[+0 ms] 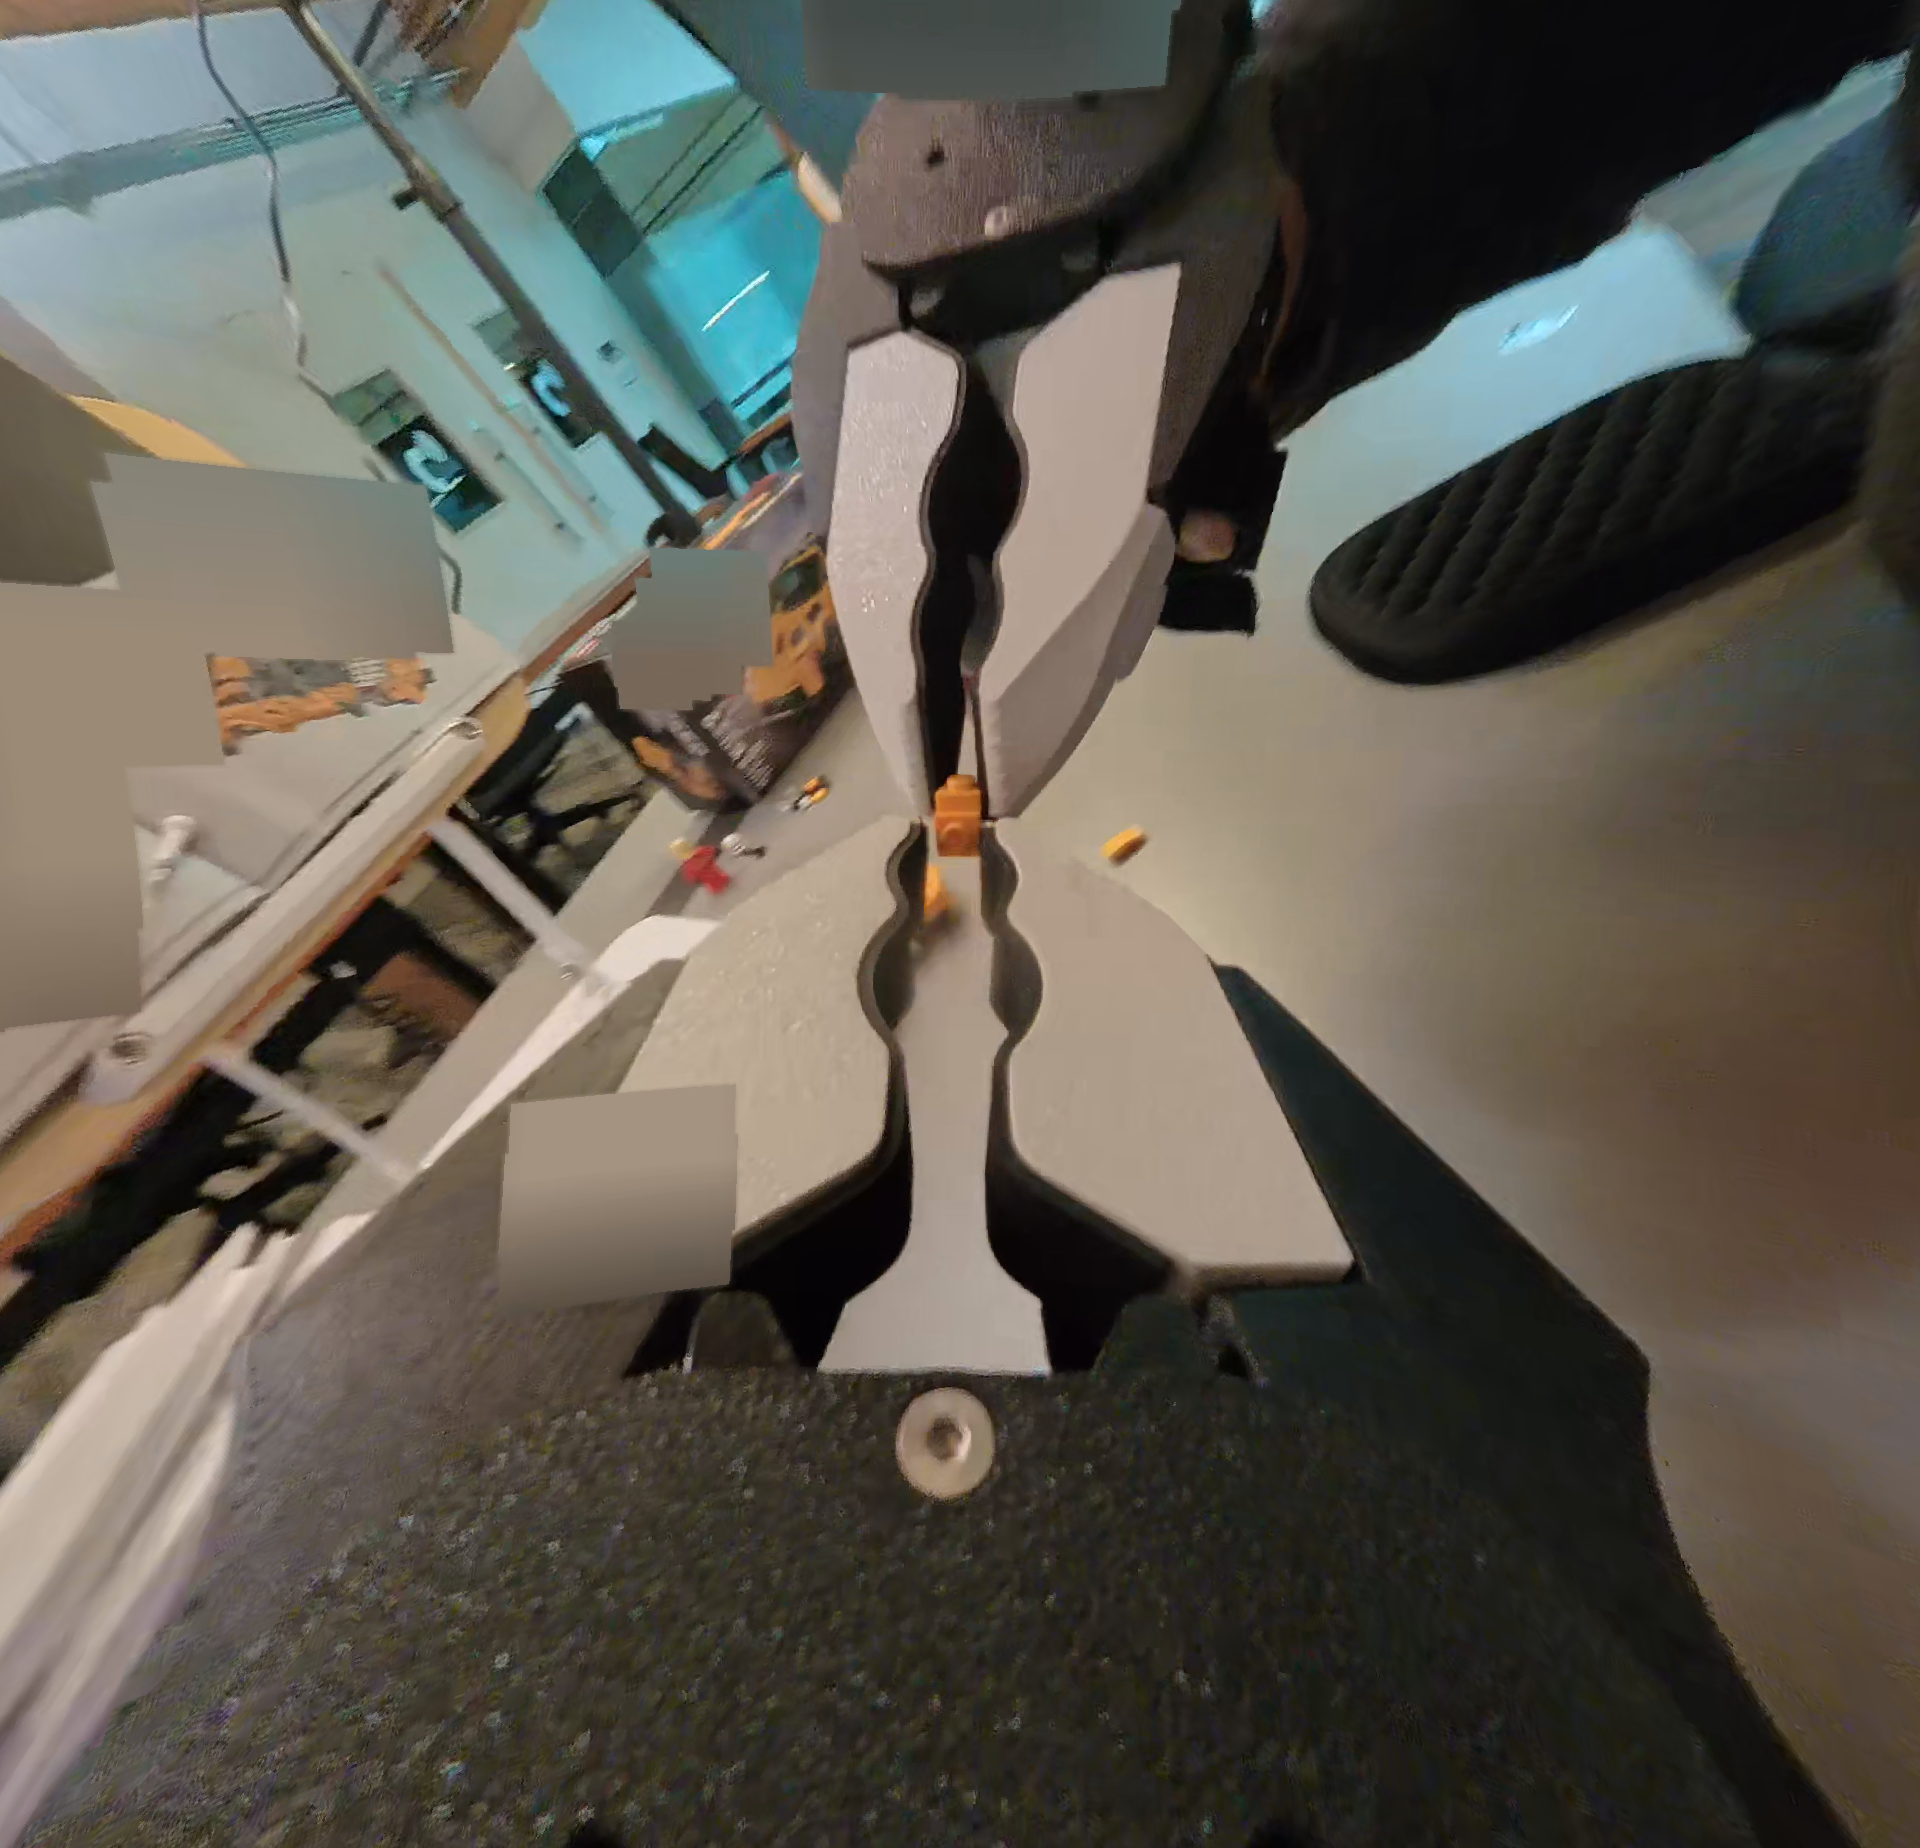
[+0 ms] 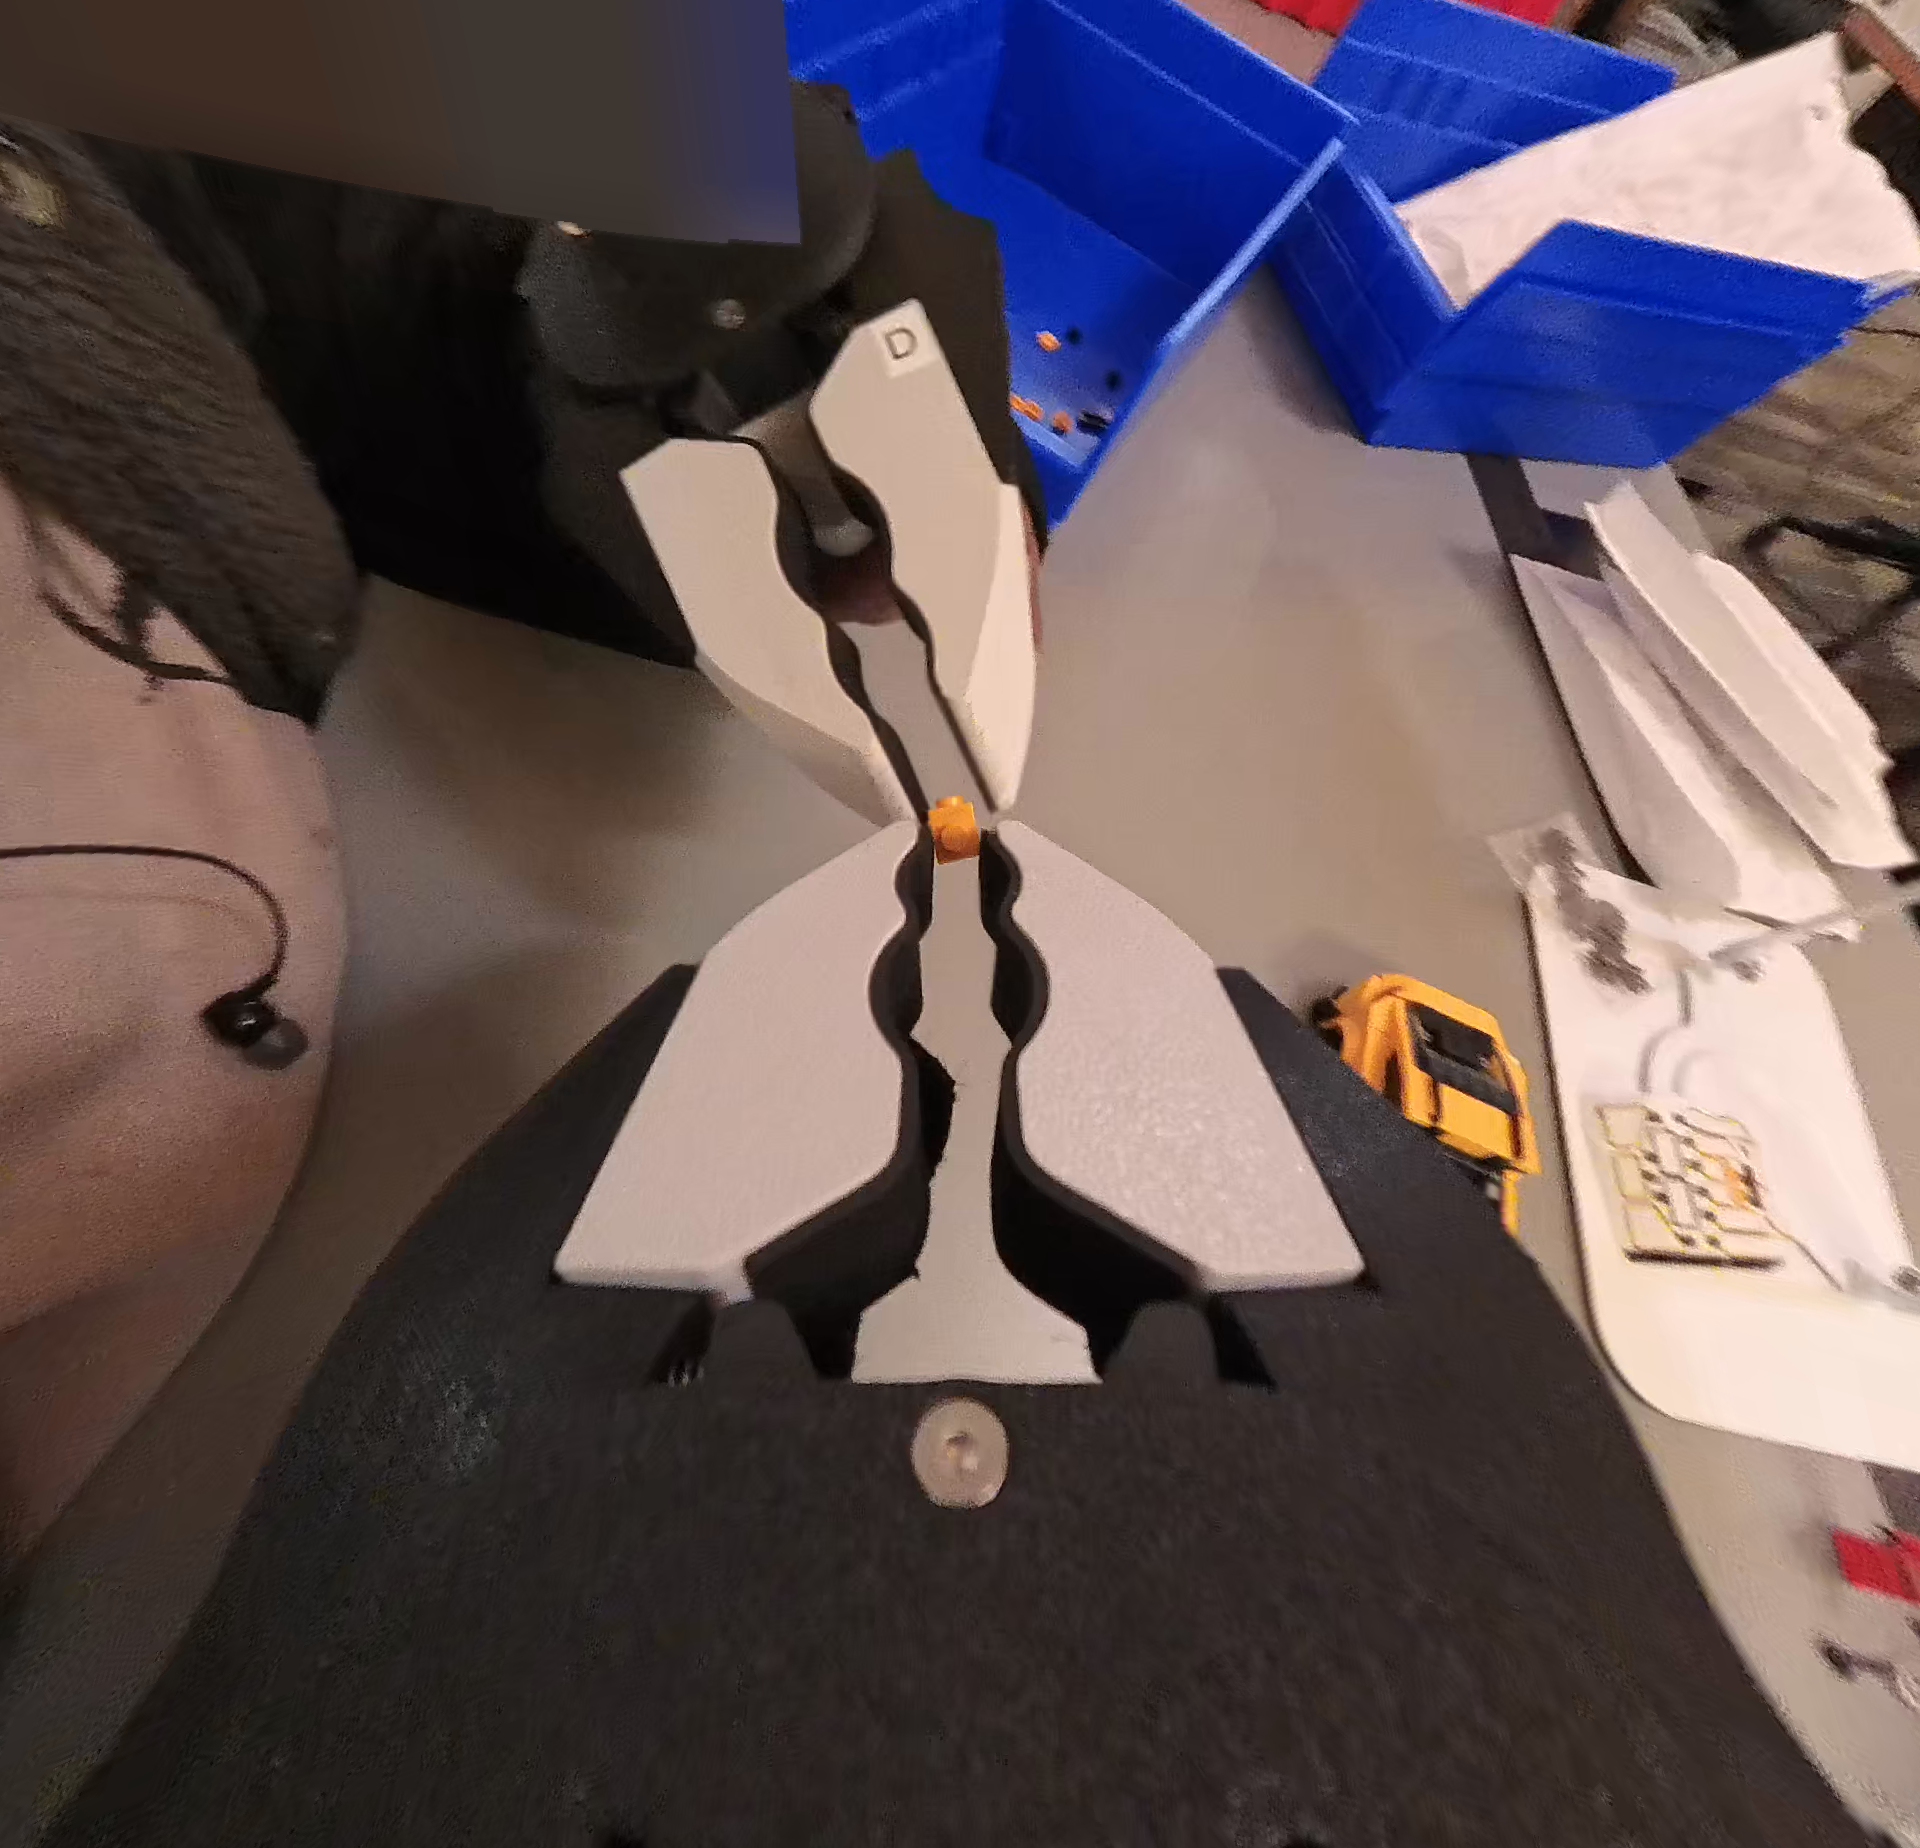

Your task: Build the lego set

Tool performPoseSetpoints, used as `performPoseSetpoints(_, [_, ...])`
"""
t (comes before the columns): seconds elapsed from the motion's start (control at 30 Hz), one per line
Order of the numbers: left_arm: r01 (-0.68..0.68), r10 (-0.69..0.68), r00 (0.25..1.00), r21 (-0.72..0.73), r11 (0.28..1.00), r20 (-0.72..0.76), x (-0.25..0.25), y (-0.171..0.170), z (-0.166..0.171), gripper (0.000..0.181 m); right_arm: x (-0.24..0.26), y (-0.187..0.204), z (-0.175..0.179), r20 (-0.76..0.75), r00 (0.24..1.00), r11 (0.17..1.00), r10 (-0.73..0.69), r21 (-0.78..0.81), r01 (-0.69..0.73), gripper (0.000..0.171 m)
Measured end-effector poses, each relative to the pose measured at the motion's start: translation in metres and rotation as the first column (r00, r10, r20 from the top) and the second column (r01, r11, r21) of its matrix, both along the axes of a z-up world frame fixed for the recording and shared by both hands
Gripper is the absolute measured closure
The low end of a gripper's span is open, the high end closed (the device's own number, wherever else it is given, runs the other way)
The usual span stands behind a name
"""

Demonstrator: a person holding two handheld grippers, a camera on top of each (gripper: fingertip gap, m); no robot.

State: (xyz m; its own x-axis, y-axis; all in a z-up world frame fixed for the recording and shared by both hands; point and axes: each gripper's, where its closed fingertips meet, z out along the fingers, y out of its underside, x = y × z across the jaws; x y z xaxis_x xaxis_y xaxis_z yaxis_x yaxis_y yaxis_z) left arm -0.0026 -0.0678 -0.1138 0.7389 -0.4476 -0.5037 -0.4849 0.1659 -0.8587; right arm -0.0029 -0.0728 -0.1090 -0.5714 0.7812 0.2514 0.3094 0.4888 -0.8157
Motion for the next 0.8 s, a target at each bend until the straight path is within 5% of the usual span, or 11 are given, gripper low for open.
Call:
performPoseSetpoints(0.33, [0.072, -0.071, 0.997, -0.057, 0.996, 0.006, 0.009, -0.006, -0.004, 0.174, 0.013, -0.003, -0.008, 0.004, 0.990, 0.985, 0.142, -0.097, -0.140, 0.162])
performPoseSetpoints(0.8, [0.008, -0.024, 0.992, -0.126, 0.992, -0.123, 0.006, -0.002, -0.021, 0.174, 0.013, 0.004, -0.027, 0.063, 0.971, 0.910, 0.230, 0.339, -0.238, 0.163])
